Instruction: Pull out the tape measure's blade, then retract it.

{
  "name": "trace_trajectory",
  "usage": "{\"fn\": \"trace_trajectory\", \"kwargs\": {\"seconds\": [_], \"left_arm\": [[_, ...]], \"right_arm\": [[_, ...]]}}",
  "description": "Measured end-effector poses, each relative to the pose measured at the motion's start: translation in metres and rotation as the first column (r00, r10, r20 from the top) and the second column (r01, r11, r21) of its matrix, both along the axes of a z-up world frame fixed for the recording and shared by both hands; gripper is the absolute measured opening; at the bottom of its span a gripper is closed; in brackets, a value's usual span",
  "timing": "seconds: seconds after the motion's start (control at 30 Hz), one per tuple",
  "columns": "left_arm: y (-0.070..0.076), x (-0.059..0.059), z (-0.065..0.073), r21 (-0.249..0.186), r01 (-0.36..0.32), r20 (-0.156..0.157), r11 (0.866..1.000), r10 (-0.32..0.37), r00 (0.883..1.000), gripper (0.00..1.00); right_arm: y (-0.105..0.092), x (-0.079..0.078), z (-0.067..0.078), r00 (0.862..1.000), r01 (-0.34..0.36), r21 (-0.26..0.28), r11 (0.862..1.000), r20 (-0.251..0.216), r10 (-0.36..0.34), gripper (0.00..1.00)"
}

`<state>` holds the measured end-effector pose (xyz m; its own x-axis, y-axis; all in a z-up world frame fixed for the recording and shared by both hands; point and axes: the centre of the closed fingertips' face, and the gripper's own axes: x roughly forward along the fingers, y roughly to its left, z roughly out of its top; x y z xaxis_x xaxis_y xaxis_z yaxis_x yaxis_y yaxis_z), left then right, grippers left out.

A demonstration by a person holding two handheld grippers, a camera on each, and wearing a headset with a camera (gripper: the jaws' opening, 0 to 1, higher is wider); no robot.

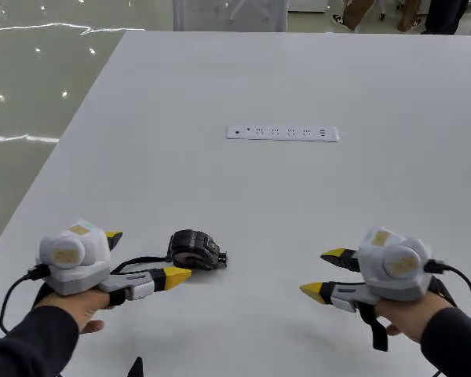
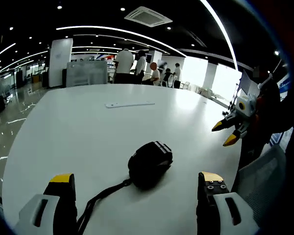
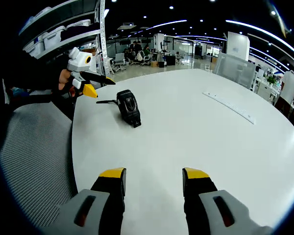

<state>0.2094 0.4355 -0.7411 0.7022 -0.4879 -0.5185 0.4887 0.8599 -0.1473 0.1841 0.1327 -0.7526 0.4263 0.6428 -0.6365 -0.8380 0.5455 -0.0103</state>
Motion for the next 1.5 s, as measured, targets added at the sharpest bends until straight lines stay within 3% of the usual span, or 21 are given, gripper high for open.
{"fn": "trace_trajectory", "kwargs": {"seconds": [0.07,0.13,0.23,0.33,0.37,0.43,0.5,0.53,0.77,0.9,0.97,1.0,1.03,1.17,1.23,1.27,1.37,1.47,1.5], "left_arm": [[0.005,-0.01,0.005,-0.015,0.007,-0.007,1.0,-0.007,1.0,1.0],[0.016,-0.013,0.011,-0.019,0.013,0.024,1.0,-0.012,1.0,1.0],[0.033,-0.022,0.011,-0.02,0.027,0.026,0.999,-0.027,0.999,1.0],[0.048,-0.035,0.009,-0.002,0.048,0.022,0.999,-0.048,0.999,1.0],[0.055,-0.039,0.008,0.027,0.057,0.01,0.998,-0.057,0.998,1.0],[0.063,-0.046,0.01,0.037,0.057,0.015,0.998,-0.058,0.998,1.0],[0.068,-0.051,0.015,0.033,0.048,0.02,0.998,-0.049,0.999,1.0],[0.069,-0.051,0.023,0.026,0.043,0.06,0.999,-0.044,0.997,1.0],[0.071,-0.072,0.03,0.015,0.054,0.054,0.998,-0.055,0.997,1.0],[0.078,-0.078,0.024,-0.014,0.038,0.032,0.999,-0.037,0.999,1.0],[0.084,-0.078,0.025,-0.015,0.022,0.038,1.0,-0.021,0.999,1.0],[0.087,-0.077,0.027,-0.014,0.011,0.046,1.0,-0.01,0.999,1.0],[0.094,-0.074,0.031,0.008,-0.004,0.087,1.0,0.003,0.996,1.0],[0.097,-0.081,0.029,0.017,0.019,0.079,1.0,-0.021,0.997,1.0],[0.097,-0.084,0.027,0.012,0.033,0.057,0.999,-0.034,0.998,1.0],[0.096,-0.085,0.029,0.015,0.044,0.064,0.999,-0.045,0.997,1.0],[0.098,-0.085,0.022,0.064,0.072,0.046,0.995,-0.075,0.996,1.0],[0.099,-0.082,0.024,0.061,0.058,0.061,0.997,-0.061,0.996,1.0],[0.099,-0.081,0.028,0.042,0.045,0.065,0.998,-0.048,0.997,1.0]], "right_arm": [[-0.016,-0.011,0.0,1.0,0.021,-0.032,0.999,0.011,-0.02,0.5],[-0.025,-0.018,0.003,0.999,0.041,-0.039,0.998,0.016,-0.04,0.55],[-0.035,-0.023,0.009,0.998,0.055,-0.053,0.997,0.032,-0.053,0.62],[-0.047,-0.024,0.019,0.993,0.113,-0.034,0.993,0.036,-0.111,0.68],[-0.051,-0.024,0.021,0.992,0.121,-0.028,0.992,0.037,-0.12,0.69],[-0.059,-0.028,0.02,0.993,0.12,-0.039,0.992,0.026,-0.119,0.72],[-0.068,-0.03,0.019,0.991,0.133,-0.066,0.989,0.019,-0.132,0.77],[-0.073,-0.032,0.02,0.99,0.139,-0.073,0.988,0.022,-0.137,0.77],[-0.091,-0.042,0.024,0.98,0.198,-0.071,0.978,0.023,-0.197,0.88],[-0.093,-0.045,0.023,0.976,0.219,-0.067,0.973,0.029,-0.217,0.95],[-0.092,-0.047,0.029,0.97,0.241,-0.05,0.969,0.028,-0.24,0.99],[-0.091,-0.048,0.031,0.967,0.253,-0.039,0.967,0.03,-0.252,1.0],[-0.092,-0.051,0.033,0.965,0.262,-0.034,0.964,0.032,-0.261,1.0],[-0.09,-0.063,0.031,0.966,0.259,-0.044,0.965,0.033,-0.258,1.0],[-0.09,-0.069,0.03,0.968,0.248,-0.046,0.968,0.033,-0.247,1.0],[-0.091,-0.072,0.03,0.969,0.245,-0.051,0.968,0.038,-0.243,1.0],[-0.096,-0.075,0.029,0.967,0.254,-0.051,0.966,0.053,-0.251,1.0],[-0.098,-0.079,0.031,0.965,0.26,-0.046,0.965,0.053,-0.257,1.0],[-0.097,-0.081,0.031,0.967,0.254,-0.048,0.966,0.05,-0.252,1.0]]}}
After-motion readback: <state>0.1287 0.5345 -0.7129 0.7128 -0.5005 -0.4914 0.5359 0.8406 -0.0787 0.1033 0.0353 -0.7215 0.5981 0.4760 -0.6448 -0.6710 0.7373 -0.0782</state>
